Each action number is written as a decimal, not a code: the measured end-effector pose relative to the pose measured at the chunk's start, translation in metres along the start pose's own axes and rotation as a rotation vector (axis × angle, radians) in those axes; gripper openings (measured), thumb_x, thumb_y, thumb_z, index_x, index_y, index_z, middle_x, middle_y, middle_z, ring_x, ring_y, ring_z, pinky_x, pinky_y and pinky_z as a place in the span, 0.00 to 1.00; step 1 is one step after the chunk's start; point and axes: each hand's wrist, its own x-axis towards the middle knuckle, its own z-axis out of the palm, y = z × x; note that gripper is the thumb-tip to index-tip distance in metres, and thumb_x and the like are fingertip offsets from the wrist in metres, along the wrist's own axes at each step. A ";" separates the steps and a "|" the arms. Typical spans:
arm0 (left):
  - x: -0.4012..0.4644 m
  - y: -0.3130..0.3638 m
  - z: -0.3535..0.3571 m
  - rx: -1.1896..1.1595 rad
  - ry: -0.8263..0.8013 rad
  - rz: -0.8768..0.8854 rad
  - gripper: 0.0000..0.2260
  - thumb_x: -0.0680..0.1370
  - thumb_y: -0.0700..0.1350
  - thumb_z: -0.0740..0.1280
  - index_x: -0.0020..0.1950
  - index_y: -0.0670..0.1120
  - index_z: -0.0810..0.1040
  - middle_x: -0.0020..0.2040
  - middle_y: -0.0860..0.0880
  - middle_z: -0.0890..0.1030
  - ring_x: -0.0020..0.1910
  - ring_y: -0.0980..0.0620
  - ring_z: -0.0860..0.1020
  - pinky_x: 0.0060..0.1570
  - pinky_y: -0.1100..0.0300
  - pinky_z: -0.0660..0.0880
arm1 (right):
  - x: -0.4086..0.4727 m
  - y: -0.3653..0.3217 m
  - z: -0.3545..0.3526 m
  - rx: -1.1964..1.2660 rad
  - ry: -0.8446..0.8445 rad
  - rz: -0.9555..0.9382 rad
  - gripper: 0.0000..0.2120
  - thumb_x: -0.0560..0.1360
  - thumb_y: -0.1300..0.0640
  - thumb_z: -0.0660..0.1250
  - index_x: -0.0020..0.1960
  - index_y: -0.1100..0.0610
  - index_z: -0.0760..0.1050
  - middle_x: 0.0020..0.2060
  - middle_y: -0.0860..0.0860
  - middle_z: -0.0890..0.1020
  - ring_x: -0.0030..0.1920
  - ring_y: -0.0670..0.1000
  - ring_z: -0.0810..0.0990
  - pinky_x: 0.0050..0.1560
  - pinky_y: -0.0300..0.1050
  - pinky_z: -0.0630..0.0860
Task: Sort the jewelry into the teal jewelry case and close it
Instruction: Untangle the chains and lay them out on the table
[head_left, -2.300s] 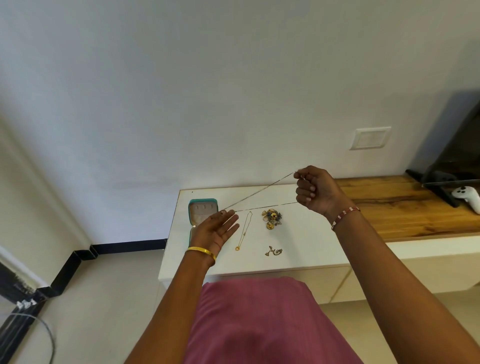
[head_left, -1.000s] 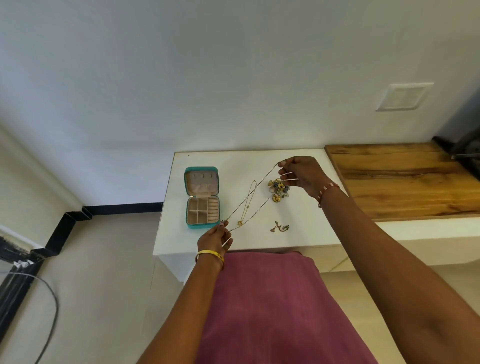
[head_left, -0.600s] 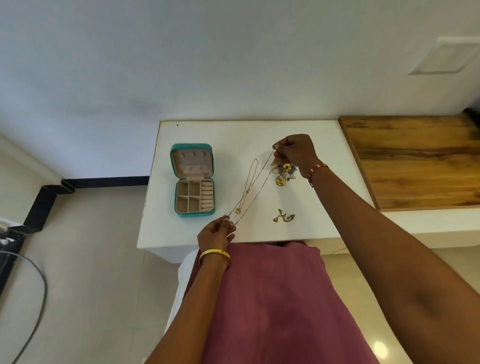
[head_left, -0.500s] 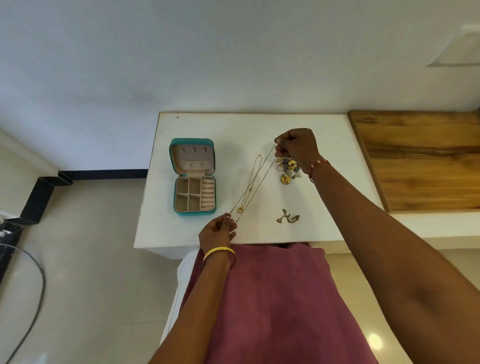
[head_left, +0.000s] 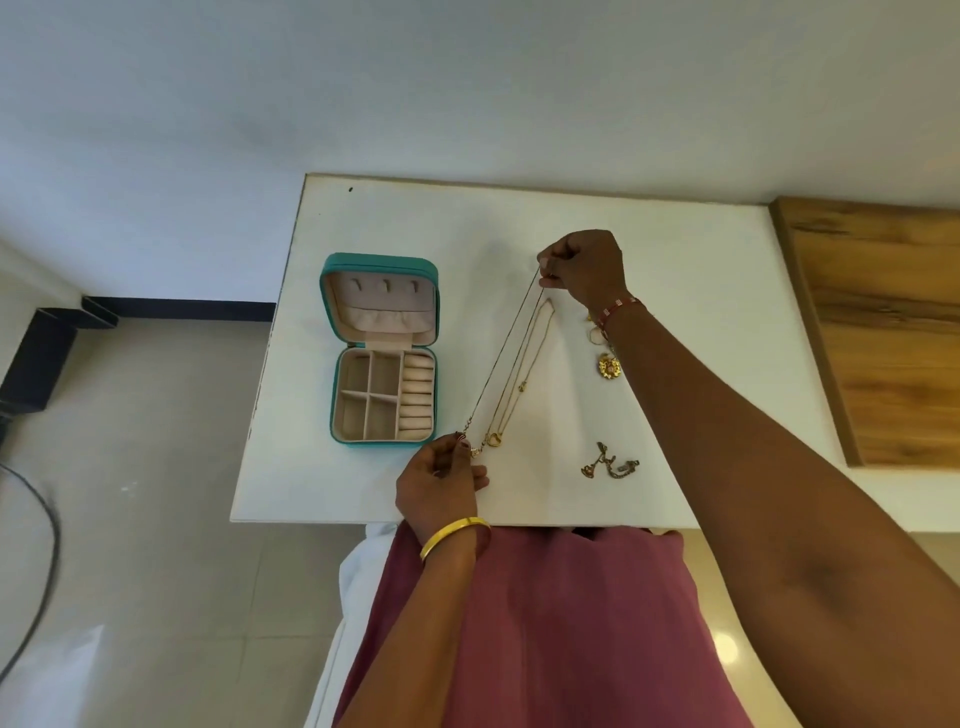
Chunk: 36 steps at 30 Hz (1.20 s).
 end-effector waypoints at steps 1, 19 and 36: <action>0.002 -0.001 0.000 0.024 0.001 0.001 0.03 0.73 0.37 0.67 0.46 0.42 0.78 0.34 0.46 0.79 0.21 0.59 0.76 0.25 0.70 0.75 | 0.002 0.002 0.003 -0.040 -0.001 -0.010 0.03 0.69 0.74 0.65 0.41 0.72 0.78 0.35 0.55 0.80 0.29 0.49 0.79 0.35 0.37 0.80; -0.003 -0.003 -0.004 0.079 -0.037 0.038 0.06 0.74 0.38 0.65 0.48 0.47 0.76 0.35 0.48 0.79 0.23 0.59 0.77 0.32 0.64 0.78 | -0.028 0.009 -0.006 -0.150 0.126 -0.113 0.07 0.70 0.71 0.63 0.42 0.67 0.80 0.44 0.60 0.84 0.37 0.51 0.79 0.44 0.43 0.78; -0.058 -0.010 0.010 0.109 -0.441 0.065 0.07 0.75 0.33 0.62 0.44 0.42 0.78 0.31 0.46 0.75 0.27 0.55 0.74 0.28 0.71 0.74 | -0.217 0.084 -0.052 -0.249 0.290 0.150 0.09 0.73 0.64 0.67 0.52 0.61 0.80 0.47 0.59 0.80 0.45 0.53 0.78 0.42 0.27 0.65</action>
